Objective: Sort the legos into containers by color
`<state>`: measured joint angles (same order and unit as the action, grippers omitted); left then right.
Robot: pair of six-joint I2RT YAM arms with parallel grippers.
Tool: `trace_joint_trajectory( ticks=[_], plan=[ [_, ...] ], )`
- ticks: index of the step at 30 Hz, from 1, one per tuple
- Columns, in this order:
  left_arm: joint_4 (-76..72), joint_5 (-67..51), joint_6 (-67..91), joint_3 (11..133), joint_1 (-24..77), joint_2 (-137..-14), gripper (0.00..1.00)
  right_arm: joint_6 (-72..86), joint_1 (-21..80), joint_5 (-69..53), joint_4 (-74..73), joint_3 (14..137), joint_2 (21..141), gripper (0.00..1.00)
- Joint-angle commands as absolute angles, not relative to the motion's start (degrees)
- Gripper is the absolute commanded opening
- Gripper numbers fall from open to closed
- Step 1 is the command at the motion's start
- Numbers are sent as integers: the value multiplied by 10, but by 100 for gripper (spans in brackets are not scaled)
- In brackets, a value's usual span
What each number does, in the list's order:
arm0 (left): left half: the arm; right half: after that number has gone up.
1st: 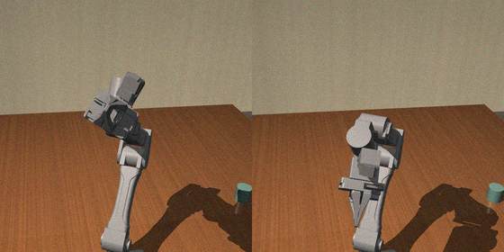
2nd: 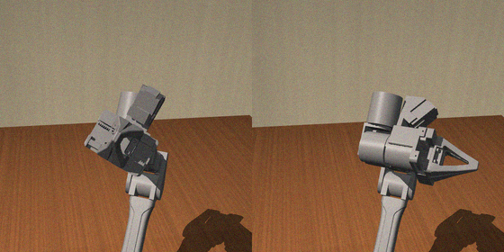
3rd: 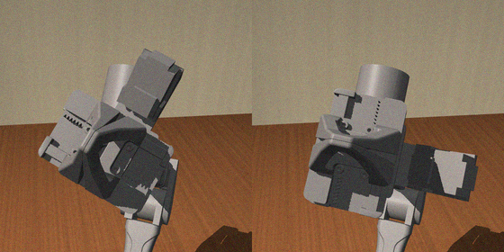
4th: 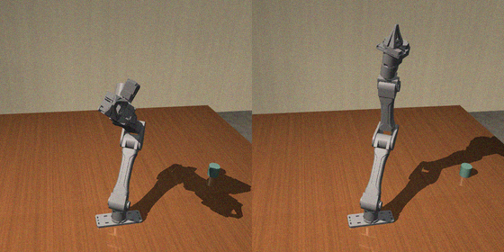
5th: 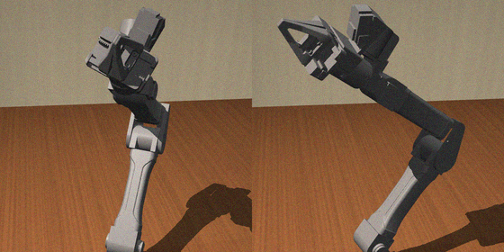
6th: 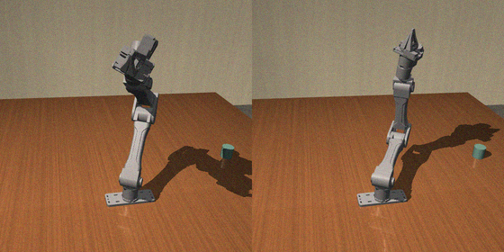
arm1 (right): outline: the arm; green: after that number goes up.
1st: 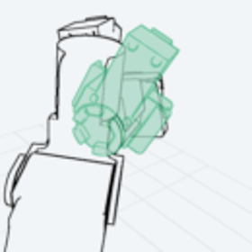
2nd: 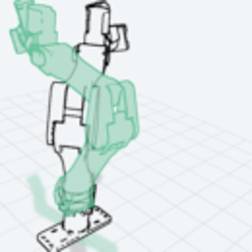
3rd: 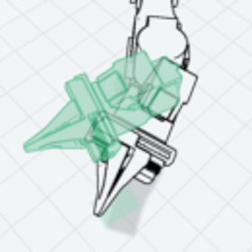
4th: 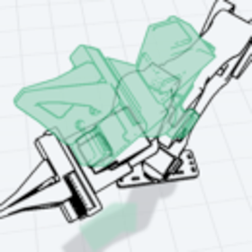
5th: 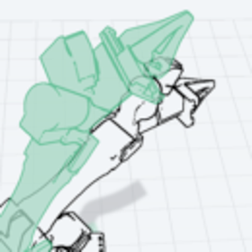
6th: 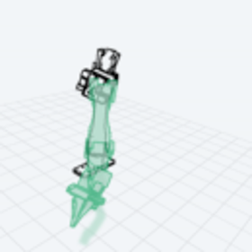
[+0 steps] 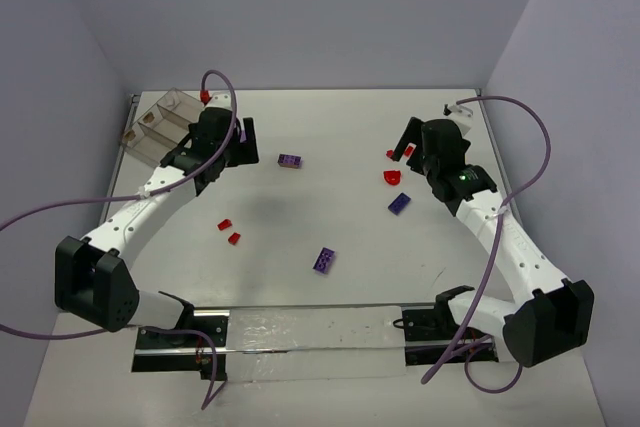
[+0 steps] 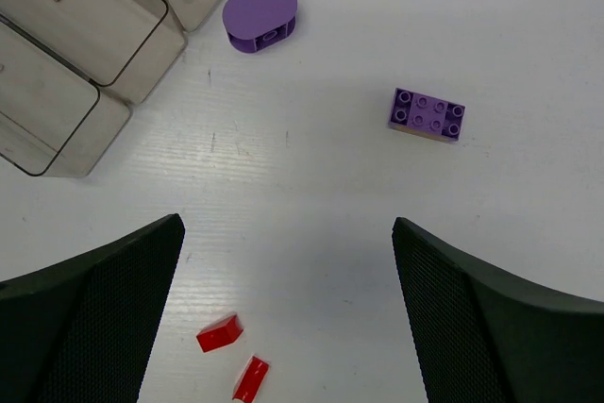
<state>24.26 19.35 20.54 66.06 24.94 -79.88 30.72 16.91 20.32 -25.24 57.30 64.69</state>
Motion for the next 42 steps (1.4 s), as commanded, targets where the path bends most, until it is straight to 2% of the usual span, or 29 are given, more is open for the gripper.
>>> trace_joint_trajectory(
  ticks=[1,15,27,34,42],
  plan=[
    [232,205,223,690,257,-802,99,321,172,222,-250,571,655,100],
    [204,292,201,720,266,-885,99,313,172,204,-262,579,662,100],
    [250,364,186,922,258,-1114,99,310,172,203,-265,578,662,100],
    [341,349,243,1076,225,-1237,99,309,172,196,-272,581,662,100],
    [382,310,371,1103,206,-1271,100,311,172,190,-272,591,679,100]
  ],
)
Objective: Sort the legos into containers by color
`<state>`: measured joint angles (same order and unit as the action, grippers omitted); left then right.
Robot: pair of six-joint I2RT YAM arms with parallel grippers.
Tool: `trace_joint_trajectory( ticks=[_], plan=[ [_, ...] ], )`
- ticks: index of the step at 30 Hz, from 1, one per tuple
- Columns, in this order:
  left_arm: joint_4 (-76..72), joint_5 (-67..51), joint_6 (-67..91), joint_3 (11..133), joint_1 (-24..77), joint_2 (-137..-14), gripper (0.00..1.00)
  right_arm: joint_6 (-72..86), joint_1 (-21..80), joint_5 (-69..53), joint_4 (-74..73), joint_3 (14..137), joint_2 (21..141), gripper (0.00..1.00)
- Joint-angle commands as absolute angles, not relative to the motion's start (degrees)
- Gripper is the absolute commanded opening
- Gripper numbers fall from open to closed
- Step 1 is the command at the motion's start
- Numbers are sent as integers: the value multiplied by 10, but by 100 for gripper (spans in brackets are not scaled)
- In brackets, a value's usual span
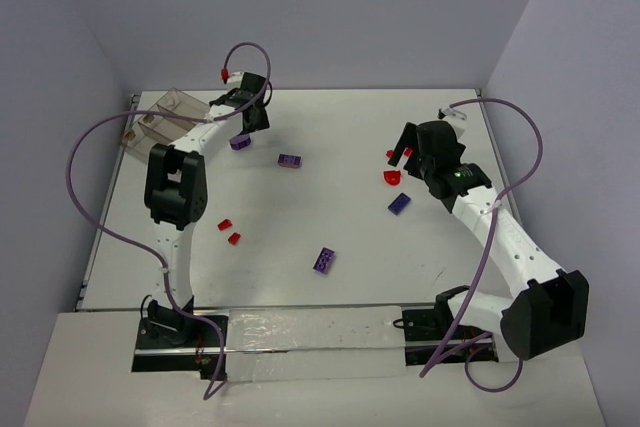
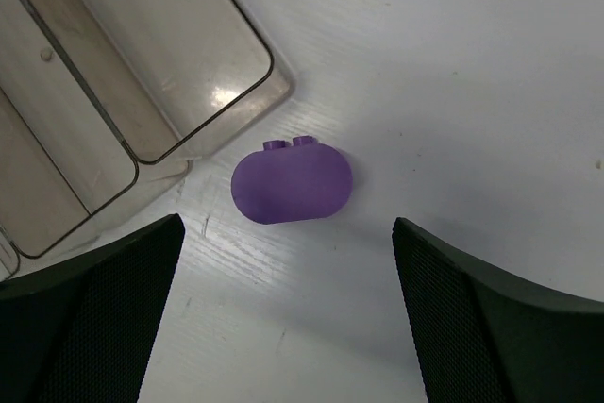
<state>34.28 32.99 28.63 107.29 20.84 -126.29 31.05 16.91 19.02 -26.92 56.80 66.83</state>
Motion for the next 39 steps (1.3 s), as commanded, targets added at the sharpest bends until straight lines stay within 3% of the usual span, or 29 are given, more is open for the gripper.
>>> trace_joint_trajectory(
  ticks=[1,20,39],
  plan=[
    [384,306,382,1103,205,-1275,99,311,172,188,-272,592,681,100],
    [364,269,461,1101,177,-1320,99,307,172,180,-276,602,693,100],
    [284,296,368,1080,174,-1342,92,304,173,175,-286,607,705,100]
  ],
)
